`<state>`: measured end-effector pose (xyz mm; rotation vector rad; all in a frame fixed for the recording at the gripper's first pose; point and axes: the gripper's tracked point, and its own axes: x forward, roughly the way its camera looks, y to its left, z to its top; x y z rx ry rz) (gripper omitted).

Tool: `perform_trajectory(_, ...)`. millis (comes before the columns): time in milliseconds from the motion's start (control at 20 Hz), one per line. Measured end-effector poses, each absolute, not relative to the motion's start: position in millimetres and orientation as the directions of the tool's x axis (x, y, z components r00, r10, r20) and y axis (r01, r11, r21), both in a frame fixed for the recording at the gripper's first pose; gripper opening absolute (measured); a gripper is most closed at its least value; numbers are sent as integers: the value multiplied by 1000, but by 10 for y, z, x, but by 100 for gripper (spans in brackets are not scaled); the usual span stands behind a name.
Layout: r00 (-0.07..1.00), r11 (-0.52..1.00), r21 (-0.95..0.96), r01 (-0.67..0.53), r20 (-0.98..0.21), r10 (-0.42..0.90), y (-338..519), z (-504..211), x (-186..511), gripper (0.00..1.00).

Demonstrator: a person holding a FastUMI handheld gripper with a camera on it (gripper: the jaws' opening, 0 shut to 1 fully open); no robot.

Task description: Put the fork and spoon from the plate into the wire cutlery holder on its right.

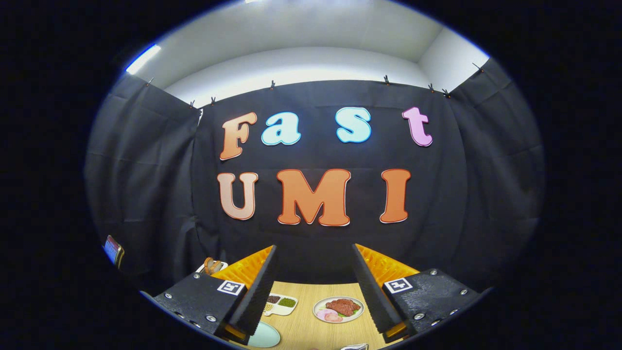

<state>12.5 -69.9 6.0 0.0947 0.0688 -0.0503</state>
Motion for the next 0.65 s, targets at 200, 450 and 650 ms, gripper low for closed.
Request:
perform_trajectory(200,998,995,89,33,-58,-28,-599,100,175,89)
perform_trajectory(450,1000,996,86,10,-29,-8,-498,195,215,89)
perform_trajectory(650,1000,997,72,8,-16,-7,-463,197,228,89)
